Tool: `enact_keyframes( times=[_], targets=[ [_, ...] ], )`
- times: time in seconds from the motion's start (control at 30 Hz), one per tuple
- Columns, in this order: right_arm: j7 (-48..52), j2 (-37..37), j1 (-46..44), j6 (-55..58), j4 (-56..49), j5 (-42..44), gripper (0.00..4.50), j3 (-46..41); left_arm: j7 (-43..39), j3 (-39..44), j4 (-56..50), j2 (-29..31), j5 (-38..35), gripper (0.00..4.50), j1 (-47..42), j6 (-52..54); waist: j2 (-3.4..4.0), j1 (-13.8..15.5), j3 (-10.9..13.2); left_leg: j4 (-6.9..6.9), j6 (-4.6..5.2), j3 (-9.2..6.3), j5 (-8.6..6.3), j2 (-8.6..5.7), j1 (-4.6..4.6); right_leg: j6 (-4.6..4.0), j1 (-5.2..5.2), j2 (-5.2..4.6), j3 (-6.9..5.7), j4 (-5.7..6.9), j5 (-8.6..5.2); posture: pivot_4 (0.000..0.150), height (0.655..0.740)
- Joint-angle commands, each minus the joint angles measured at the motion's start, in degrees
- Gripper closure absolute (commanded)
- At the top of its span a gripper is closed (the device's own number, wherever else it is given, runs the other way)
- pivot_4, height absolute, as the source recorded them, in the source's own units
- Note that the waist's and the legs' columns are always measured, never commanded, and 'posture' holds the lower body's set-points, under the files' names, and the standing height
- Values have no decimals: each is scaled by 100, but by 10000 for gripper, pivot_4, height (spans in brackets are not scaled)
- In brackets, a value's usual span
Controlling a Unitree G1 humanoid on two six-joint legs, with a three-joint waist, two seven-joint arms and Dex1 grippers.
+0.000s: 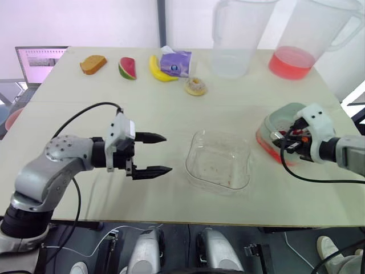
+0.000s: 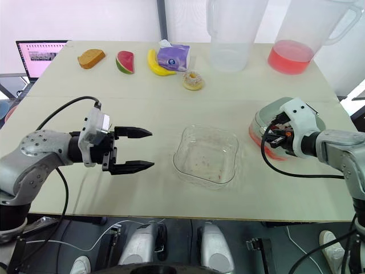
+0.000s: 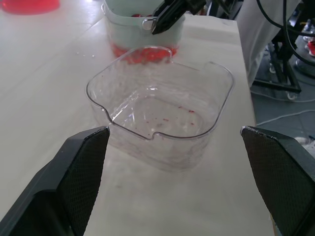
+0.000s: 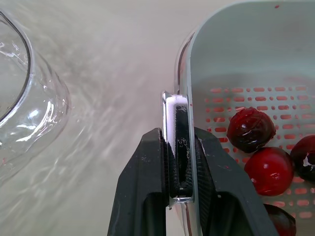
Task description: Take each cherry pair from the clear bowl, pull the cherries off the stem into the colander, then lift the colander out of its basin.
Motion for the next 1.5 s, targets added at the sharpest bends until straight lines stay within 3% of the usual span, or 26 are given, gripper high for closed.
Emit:
enact_keyframes(
  times=[0.03, 0.37, 1.5],
  targets=[
    [-17, -201, -220, 109, -203, 29, 42699, -412, -72, -34, -54, -26, 7, 0, -76, -106, 0, 0, 0, 0, 0, 0, 0, 0, 0, 0, 0, 0, 0, 0, 0, 1500, 7400],
    [-54, -81, -277, 542, -419, 145, 42699, -615, -92, -131, -9, -104, 92, 0, -117, -118, 0, -5, 0, 1, 0, 0, 0, 0, 0, 0, 1, 0, 0, 0, 0, 1500, 7400],
    [-46, -218, -218, 221, -220, -103, 42699, -540, 41, -182, -81, -205, 30, 0, -227, 36, 2, 1, 0, 7, 1, -1, 0, -1, -1, 0, 1, -1, 0, 3, 0, 1500, 7400]
  ],
)
